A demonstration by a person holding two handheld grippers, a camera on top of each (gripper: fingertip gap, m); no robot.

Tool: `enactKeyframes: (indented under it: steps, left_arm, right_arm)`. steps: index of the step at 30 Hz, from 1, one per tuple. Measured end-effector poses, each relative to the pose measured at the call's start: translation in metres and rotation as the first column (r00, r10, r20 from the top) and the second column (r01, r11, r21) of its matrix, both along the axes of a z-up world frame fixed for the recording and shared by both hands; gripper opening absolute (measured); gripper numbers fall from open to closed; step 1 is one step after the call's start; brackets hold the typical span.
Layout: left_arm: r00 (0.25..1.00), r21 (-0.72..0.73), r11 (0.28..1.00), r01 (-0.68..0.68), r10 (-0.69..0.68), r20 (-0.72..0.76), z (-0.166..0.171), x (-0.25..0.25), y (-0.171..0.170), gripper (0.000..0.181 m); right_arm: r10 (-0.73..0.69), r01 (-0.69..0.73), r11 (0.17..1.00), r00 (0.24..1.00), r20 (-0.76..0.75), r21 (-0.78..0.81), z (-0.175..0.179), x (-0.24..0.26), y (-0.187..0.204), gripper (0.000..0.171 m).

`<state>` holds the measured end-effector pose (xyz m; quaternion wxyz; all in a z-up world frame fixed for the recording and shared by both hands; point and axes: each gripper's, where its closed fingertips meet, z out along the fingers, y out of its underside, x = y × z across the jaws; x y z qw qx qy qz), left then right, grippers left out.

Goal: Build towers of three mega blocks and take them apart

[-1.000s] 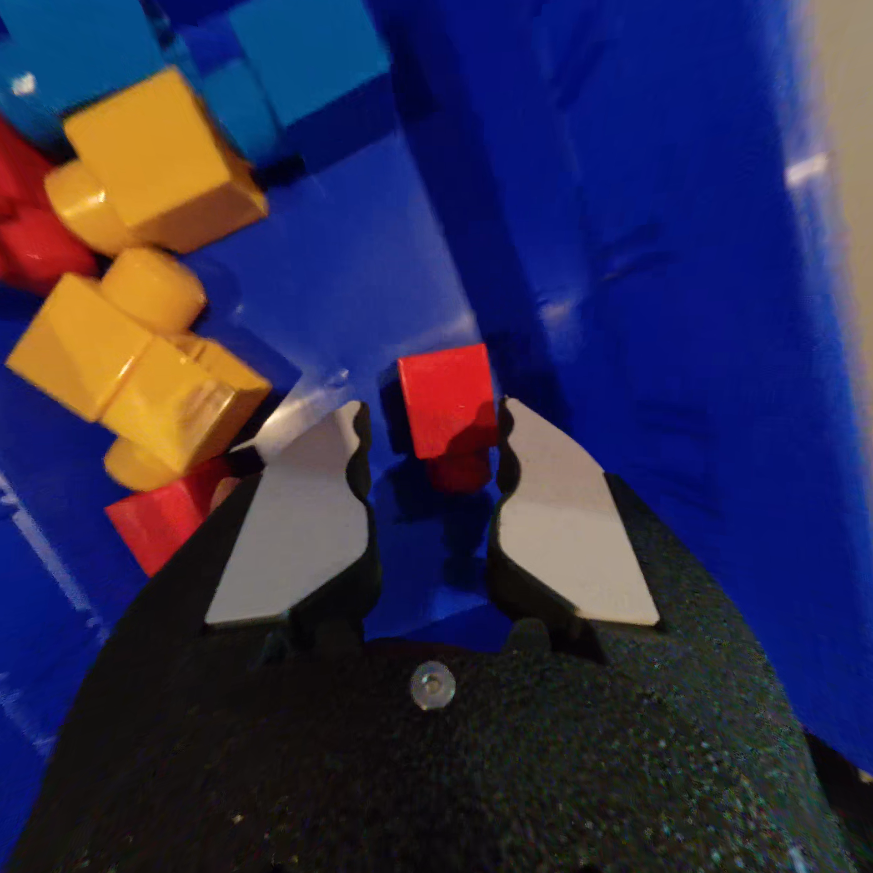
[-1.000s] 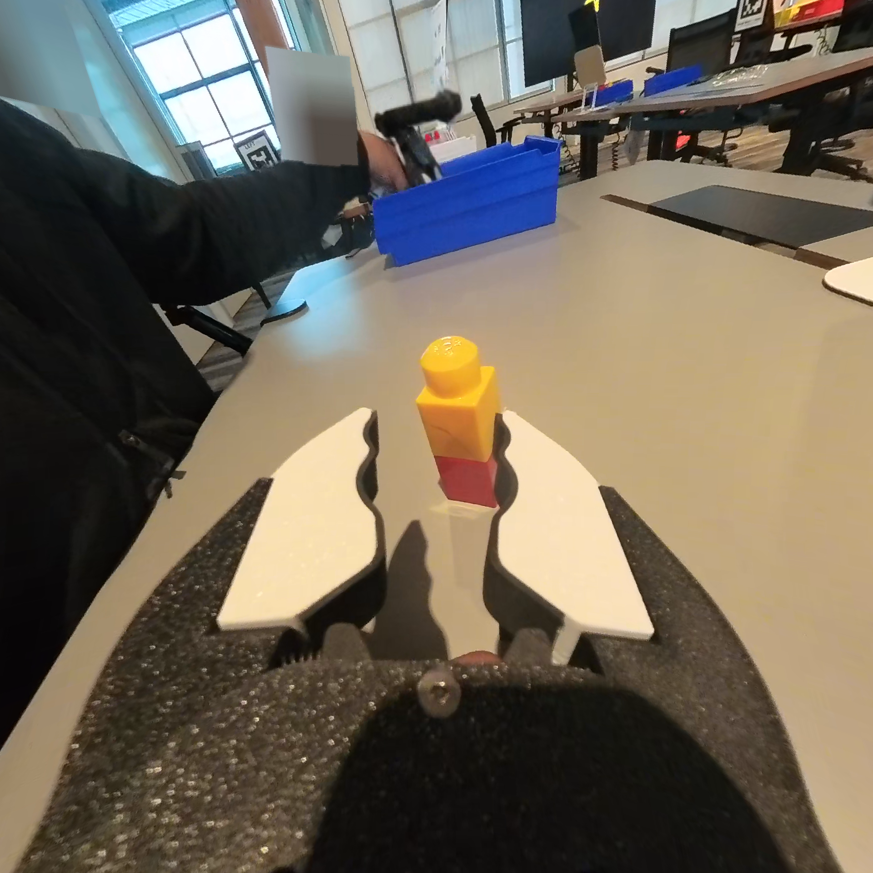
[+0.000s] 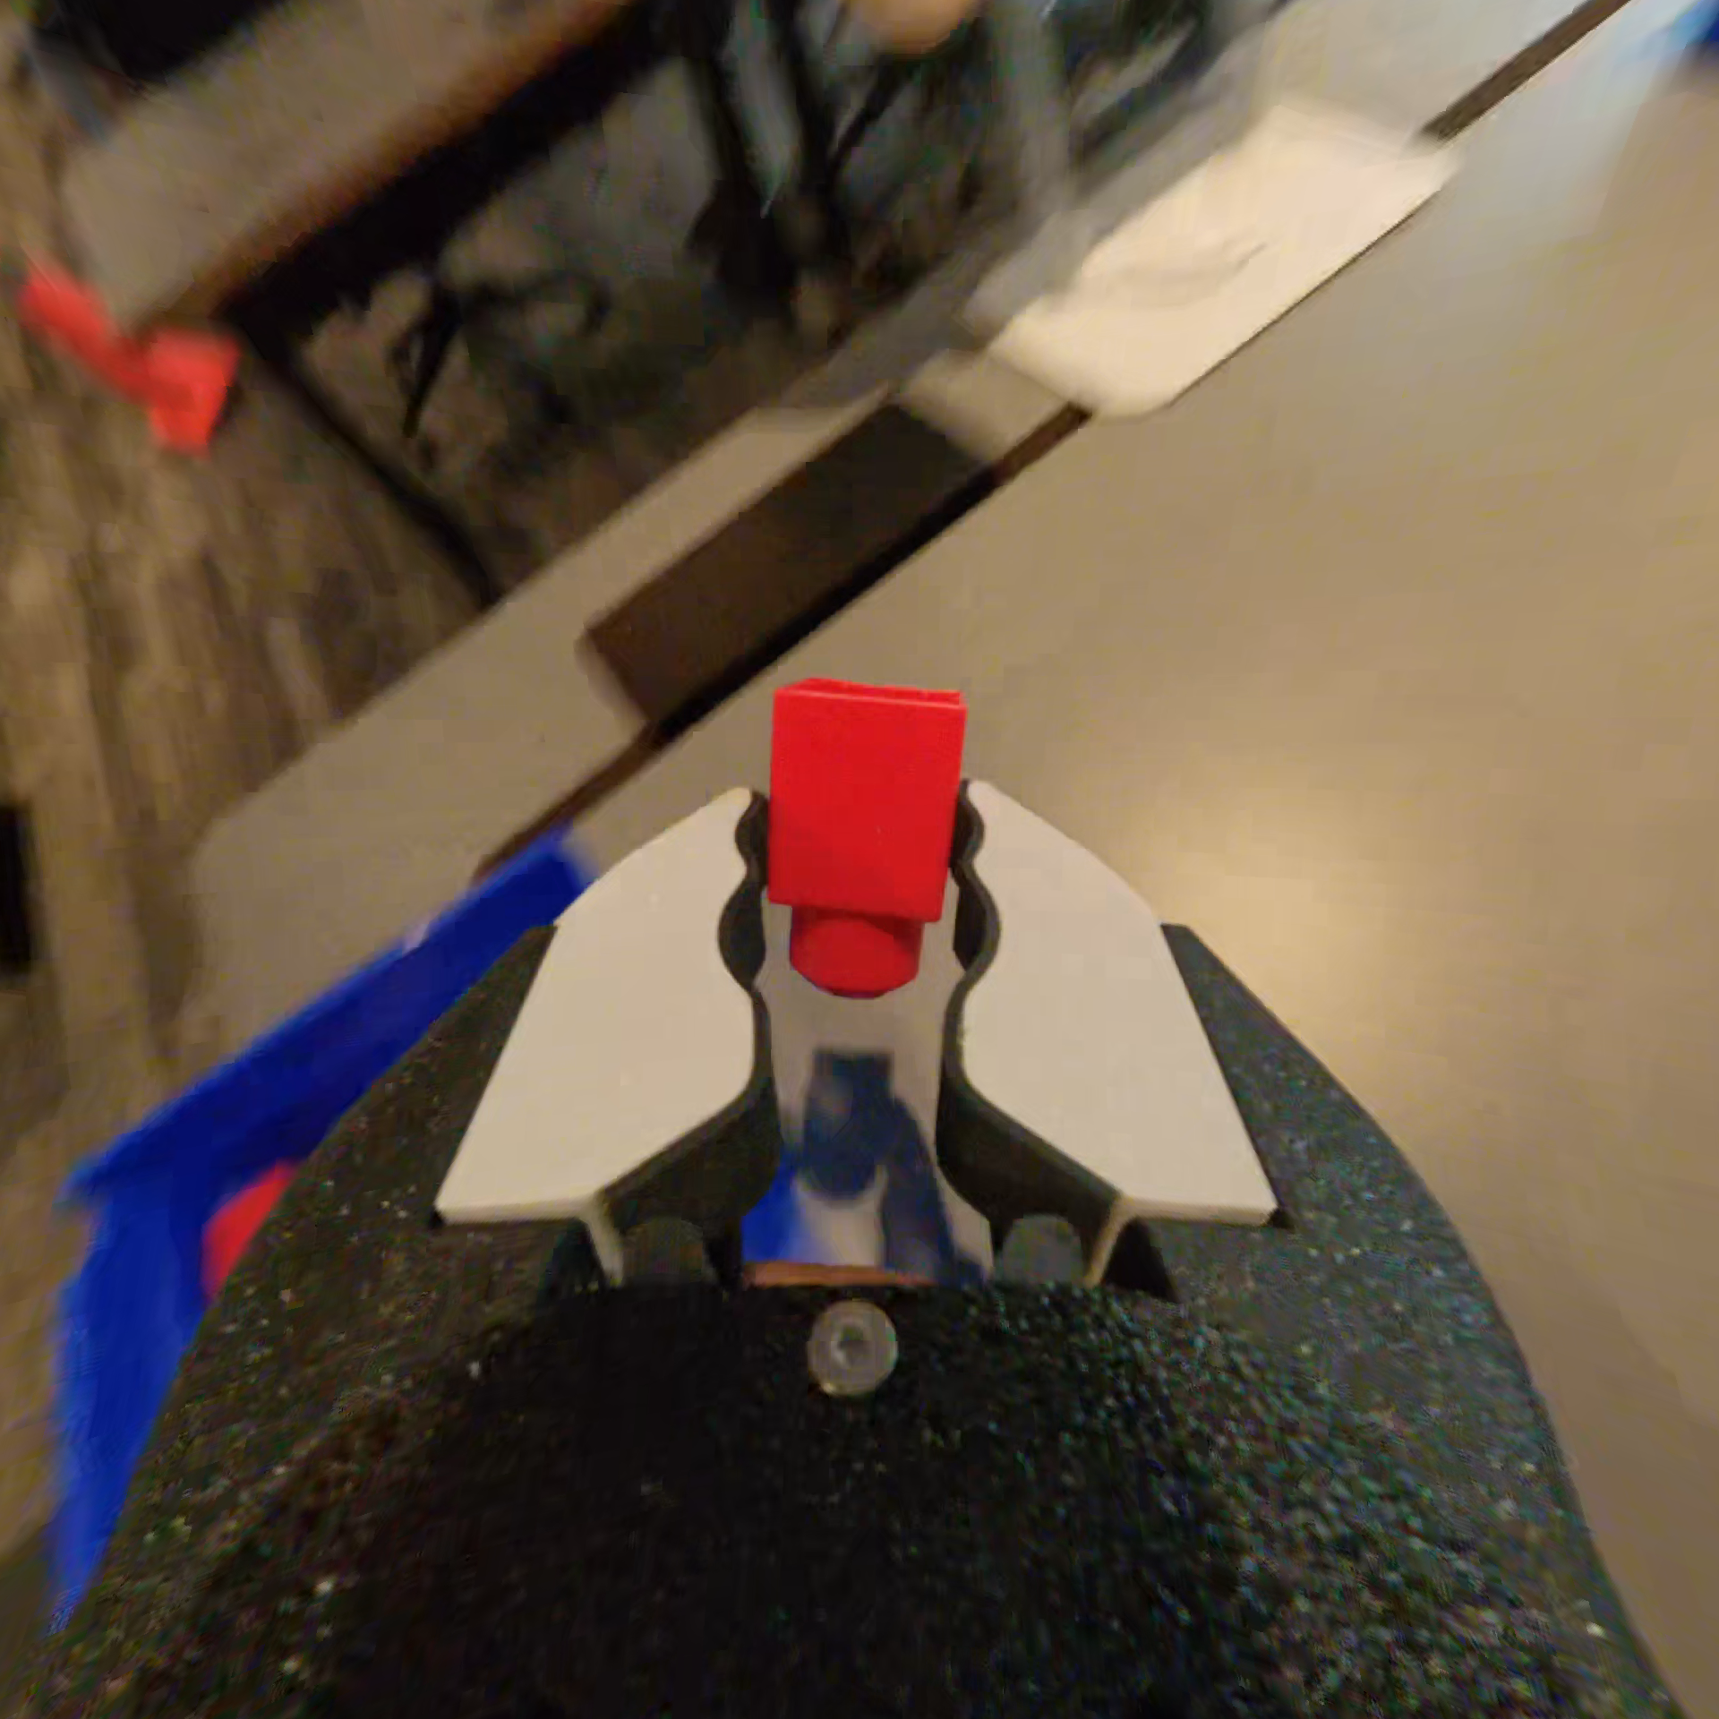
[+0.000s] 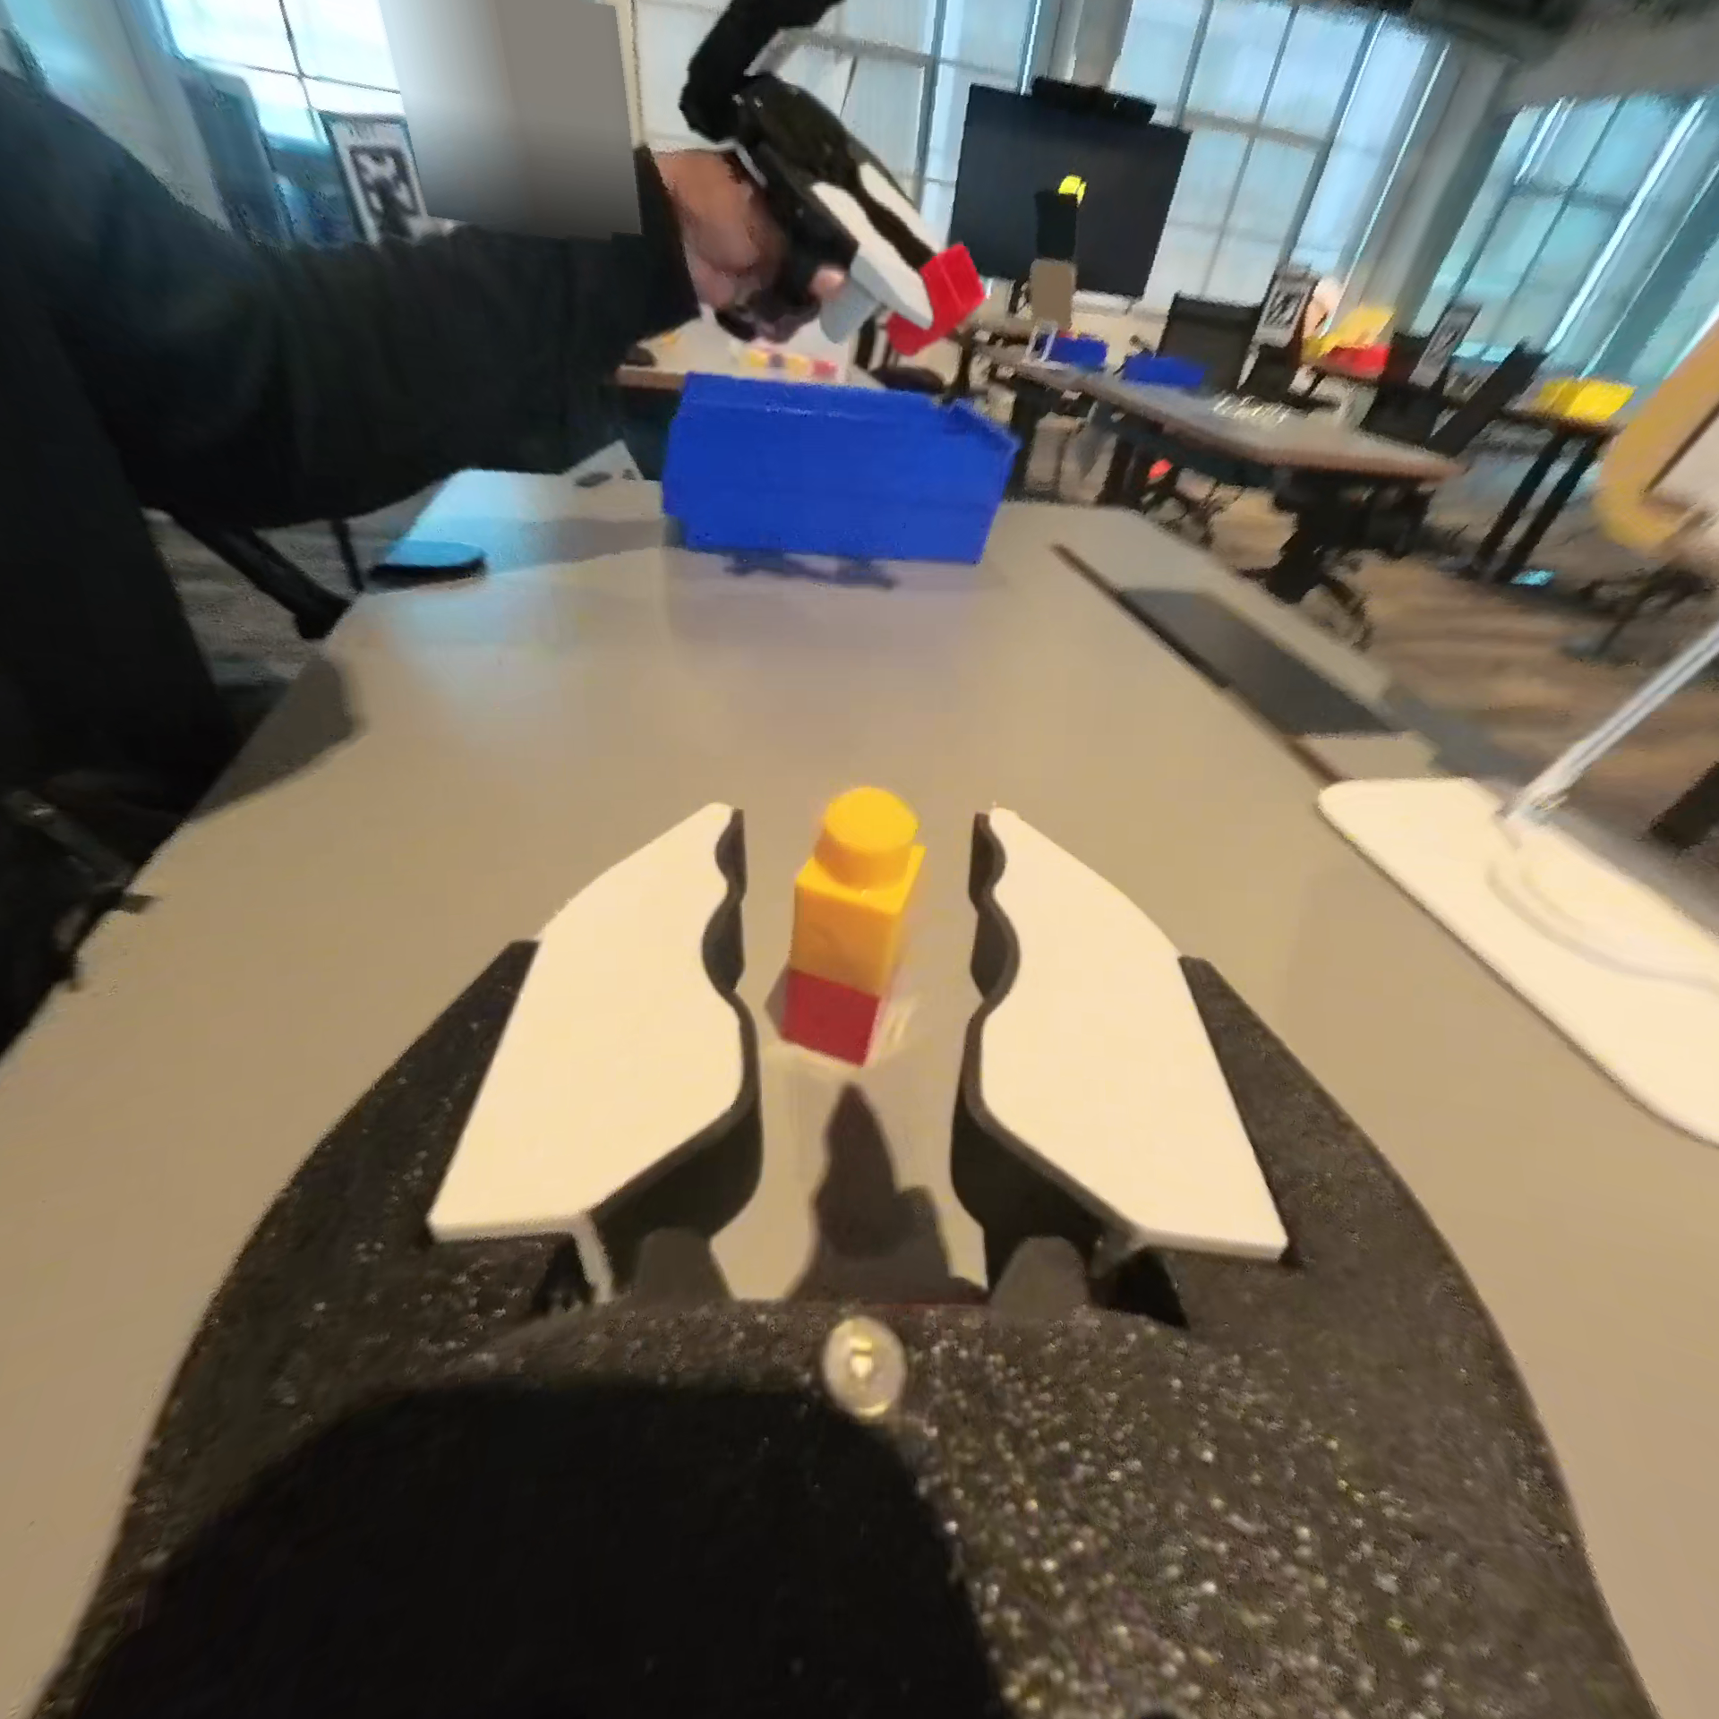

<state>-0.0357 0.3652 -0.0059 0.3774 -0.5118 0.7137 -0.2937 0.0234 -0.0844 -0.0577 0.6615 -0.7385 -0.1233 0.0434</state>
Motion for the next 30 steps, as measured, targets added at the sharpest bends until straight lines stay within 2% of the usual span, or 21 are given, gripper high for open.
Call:
enactKeyframes:
  steps: [1, 3, 5, 7, 9, 12, 13, 15, 18, 21, 26, 28, 30]
  left_arm:
    - [0.993, -0.021, 0.996, 0.092, -0.090, 0.073, 0.010, 0.014, -0.036, 0.037]
    - [0.946, -0.101, 0.958, 0.268, -0.242, 0.217, 0.022, 0.037, -0.111, 0.037]
    - [0.896, -0.295, 0.868, 0.400, -0.302, 0.326, 0.019, 0.056, -0.181, 0.037]
    - [0.857, -0.493, 0.718, 0.492, -0.300, 0.418, 0.010, 0.072, -0.242, 0.037]
    - [0.832, -0.663, 0.510, 0.548, -0.257, 0.491, 0.003, 0.084, -0.289, 0.037]
    - [0.839, -0.823, 0.166, 0.543, -0.159, 0.521, 0.007, 0.089, -0.327, 0.037]
    - [0.838, -0.835, 0.082, 0.544, -0.108, 0.535, 0.012, 0.090, -0.329, 0.037]
    - [0.840, -0.841, -0.037, 0.540, -0.029, 0.541, 0.019, 0.092, -0.332, 0.037]
    - [0.851, -0.840, -0.141, 0.524, 0.046, 0.523, 0.020, 0.092, -0.338, 0.037]
    - [0.854, -0.829, -0.217, 0.516, 0.051, 0.518, 0.021, 0.089, -0.349, 0.037]
    - [0.851, -0.821, -0.261, 0.509, 0.010, 0.525, 0.024, 0.082, -0.369, 0.036]
    - [0.850, -0.824, -0.260, 0.504, -0.018, 0.526, 0.024, 0.079, -0.377, 0.037]
    - [0.849, -0.821, -0.274, 0.500, -0.029, 0.527, 0.024, 0.075, -0.381, 0.037]
  right_arm:
    - [-0.021, 0.020, 1.000, 0.999, 0.049, 0.020, 0.008, 0.001, 0.002, 0.046]
    - [-0.097, 0.085, 0.994, 0.981, 0.171, 0.075, 0.024, 0.007, 0.008, 0.046]
    - [-0.192, 0.151, 0.977, 0.931, 0.311, 0.151, 0.039, 0.014, 0.015, 0.045]
    - [-0.257, 0.183, 0.961, 0.866, 0.430, 0.206, 0.049, 0.019, 0.023, 0.042]
    - [-0.307, 0.207, 0.948, 0.803, 0.511, 0.243, 0.055, 0.023, 0.034, 0.040]
    - [-0.351, 0.215, 0.932, 0.731, 0.585, 0.290, 0.061, 0.022, 0.050, 0.034]
    - [-0.360, 0.211, 0.928, 0.715, 0.600, 0.306, 0.063, 0.021, 0.054, 0.033]
    - [-0.384, 0.212, 0.917, 0.696, 0.607, 0.338, 0.069, 0.019, 0.063, 0.033]
    - [-0.390, 0.225, 0.915, 0.700, 0.598, 0.333, 0.065, 0.017, 0.071, 0.039]
    - [-0.412, 0.254, 0.909, 0.672, 0.616, 0.330, 0.059, 0.017, 0.075, 0.045]
    - [-0.435, 0.259, 0.899, 0.611, 0.662, 0.352, 0.058, 0.010, 0.083, 0.057]
    - [-0.441, 0.257, 0.896, 0.604, 0.664, 0.361, 0.060, 0.007, 0.086, 0.058]
    - [-0.458, 0.264, 0.887, 0.604, 0.653, 0.378, 0.064, 0.008, 0.086, 0.048]
